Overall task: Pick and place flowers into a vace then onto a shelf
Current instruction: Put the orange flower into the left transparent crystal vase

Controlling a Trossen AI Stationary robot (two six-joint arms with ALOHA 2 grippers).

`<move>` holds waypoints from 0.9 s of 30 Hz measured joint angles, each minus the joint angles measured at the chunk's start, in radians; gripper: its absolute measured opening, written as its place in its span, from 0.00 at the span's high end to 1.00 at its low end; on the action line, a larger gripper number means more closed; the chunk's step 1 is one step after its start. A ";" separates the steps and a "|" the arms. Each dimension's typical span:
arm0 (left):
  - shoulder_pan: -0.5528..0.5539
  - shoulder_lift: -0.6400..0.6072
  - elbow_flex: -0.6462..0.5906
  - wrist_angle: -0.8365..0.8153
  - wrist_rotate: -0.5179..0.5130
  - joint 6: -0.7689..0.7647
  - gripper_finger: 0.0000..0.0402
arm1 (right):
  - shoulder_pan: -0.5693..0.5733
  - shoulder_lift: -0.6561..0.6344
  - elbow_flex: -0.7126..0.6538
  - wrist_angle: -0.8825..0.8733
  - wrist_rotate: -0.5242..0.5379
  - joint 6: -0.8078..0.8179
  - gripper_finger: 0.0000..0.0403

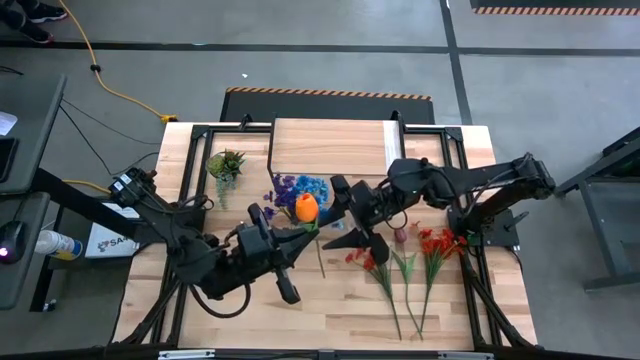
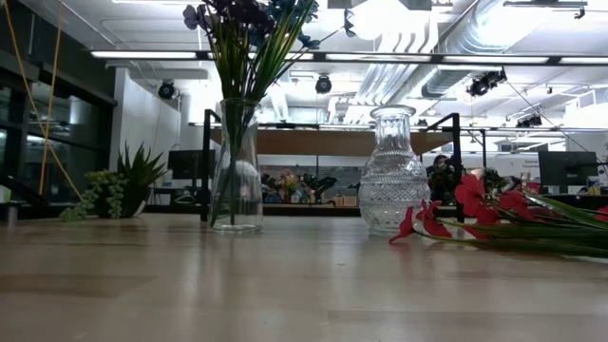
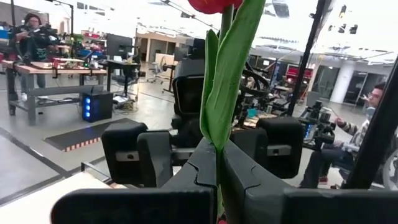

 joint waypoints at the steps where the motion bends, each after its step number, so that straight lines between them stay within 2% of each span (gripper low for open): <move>1: 0.000 0.000 0.000 0.000 0.006 0.000 0.91 | 0.000 0.000 0.000 0.007 0.000 0.002 0.48; 27: 0.013 0.034 0.000 -0.003 0.017 -0.025 0.91 | 0.001 0.000 0.000 0.064 -0.018 0.067 0.52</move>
